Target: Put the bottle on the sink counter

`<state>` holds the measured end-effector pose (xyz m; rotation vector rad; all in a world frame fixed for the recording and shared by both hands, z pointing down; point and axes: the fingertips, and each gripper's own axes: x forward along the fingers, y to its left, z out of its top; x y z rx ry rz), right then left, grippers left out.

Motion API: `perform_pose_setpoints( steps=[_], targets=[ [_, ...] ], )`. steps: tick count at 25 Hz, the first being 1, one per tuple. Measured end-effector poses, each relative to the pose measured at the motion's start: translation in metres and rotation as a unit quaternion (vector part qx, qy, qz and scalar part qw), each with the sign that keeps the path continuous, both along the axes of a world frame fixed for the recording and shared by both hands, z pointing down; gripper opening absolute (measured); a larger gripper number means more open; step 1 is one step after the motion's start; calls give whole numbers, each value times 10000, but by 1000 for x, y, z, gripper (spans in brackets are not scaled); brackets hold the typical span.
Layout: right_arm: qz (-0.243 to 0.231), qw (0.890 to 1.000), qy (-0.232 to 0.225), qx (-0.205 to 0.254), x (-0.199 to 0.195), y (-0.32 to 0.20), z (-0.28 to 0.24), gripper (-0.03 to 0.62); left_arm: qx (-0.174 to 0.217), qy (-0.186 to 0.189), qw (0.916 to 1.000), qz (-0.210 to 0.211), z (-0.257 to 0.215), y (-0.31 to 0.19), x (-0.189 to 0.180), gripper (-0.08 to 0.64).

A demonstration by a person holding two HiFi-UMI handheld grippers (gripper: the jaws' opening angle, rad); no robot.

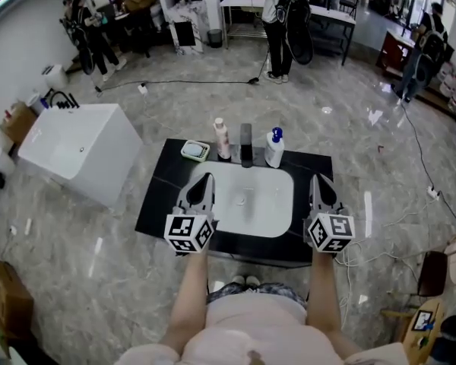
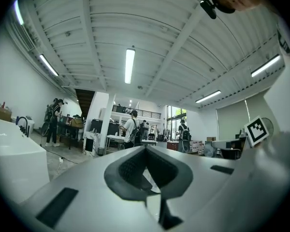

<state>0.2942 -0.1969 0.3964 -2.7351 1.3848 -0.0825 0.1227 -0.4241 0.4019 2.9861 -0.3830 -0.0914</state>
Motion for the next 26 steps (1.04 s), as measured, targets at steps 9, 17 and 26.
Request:
perform_pose_setpoints(
  steps=[9, 17, 26],
  targets=[
    [38, 9999, 16, -107, 2, -2, 1, 14, 85, -1, 9999, -64, -6, -6, -10, 28],
    [81, 9998, -5, -184, 1, 2, 3, 14, 87, -65, 9999, -41, -3, -5, -10, 28],
    [130, 9996, -16, -240, 0, 3, 4, 14, 52, -73, 9999, -54, -1, -7, -12, 28]
  ],
)
